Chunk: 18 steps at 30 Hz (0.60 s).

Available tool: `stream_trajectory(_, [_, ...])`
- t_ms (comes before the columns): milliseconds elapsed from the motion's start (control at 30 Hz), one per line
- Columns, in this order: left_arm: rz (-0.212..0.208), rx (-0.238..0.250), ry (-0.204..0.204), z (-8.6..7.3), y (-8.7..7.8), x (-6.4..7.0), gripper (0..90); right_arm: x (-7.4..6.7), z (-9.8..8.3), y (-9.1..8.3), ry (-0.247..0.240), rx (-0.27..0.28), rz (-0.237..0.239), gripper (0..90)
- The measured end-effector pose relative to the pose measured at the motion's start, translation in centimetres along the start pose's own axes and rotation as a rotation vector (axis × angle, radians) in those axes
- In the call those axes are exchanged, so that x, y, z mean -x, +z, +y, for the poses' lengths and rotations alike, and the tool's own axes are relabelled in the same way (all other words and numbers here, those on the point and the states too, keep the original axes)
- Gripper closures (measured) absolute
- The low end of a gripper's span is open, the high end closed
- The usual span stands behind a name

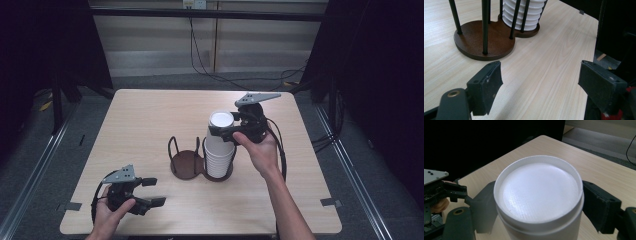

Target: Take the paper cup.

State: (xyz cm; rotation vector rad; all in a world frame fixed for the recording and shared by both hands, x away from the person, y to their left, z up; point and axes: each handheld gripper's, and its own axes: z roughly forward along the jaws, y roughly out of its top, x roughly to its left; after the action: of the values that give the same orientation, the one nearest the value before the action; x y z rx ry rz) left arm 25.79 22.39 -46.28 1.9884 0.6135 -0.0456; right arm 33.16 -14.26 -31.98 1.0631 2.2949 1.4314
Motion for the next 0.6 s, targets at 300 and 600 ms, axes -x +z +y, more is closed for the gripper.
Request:
stream_trajectory(300, [0.0, 0.0, -0.001, 0.0, 0.04, 0.0, 18.7, -0.1, 0.21, -0.17, -0.009, 0.001, -0.003, 22.5])
stream_trajectory(600, [0.0, -0.004, 0.001, 0.03, -0.01, -0.01, 18.7, -0.29, 0.53, -0.54, -0.013, 0.015, -0.006, 23.1])
